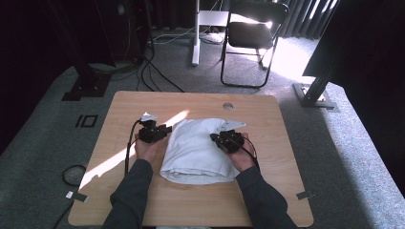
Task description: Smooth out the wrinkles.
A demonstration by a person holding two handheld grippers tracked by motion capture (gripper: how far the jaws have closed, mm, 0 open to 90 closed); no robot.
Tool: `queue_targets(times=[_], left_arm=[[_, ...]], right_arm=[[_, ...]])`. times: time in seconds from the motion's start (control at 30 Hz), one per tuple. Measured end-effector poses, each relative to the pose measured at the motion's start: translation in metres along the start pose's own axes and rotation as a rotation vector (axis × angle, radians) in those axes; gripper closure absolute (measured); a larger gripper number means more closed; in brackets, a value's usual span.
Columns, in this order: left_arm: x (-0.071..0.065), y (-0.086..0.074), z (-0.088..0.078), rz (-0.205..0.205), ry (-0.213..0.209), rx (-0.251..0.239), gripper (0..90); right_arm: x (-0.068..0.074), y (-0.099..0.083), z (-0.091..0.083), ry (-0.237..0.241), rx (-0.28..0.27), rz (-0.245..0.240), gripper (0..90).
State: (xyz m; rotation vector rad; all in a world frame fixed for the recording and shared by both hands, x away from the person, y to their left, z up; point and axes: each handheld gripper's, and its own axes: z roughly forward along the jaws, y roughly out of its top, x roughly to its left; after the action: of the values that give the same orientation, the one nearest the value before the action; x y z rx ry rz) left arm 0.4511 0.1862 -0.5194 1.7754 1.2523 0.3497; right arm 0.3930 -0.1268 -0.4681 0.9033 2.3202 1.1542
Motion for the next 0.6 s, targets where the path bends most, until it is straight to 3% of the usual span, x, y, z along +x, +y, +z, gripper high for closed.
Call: queue_targets(times=[0.2, 0.33, 0.4, 0.53, 0.6], left_arm=[[-0.002, -0.007, 0.013, 0.013, 0.0, 0.025, 63.4], [-0.004, -0.004, 0.01, -0.013, -0.024, -0.024, 61.6], [-0.005, -0.001, 0.006, -0.04, -0.065, -0.062, 59.2], [-0.009, 0.003, 0.015, -0.04, -0.076, -0.035, 56.0], [-0.011, 0.004, 0.022, -0.06, -0.108, -0.029, 56.5]], right_arm=[[-0.008, 0.001, -0.035, -0.04, -0.138, 0.022, 89.6], [-0.013, -0.005, -0.034, -0.046, -0.092, 0.01, 89.4], [-0.015, -0.011, -0.031, -0.04, -0.081, 0.02, 89.3], [-0.015, -0.017, -0.029, -0.002, -0.094, 0.04, 89.3], [-0.012, -0.017, -0.028, 0.003, -0.09, 0.03, 89.3]])
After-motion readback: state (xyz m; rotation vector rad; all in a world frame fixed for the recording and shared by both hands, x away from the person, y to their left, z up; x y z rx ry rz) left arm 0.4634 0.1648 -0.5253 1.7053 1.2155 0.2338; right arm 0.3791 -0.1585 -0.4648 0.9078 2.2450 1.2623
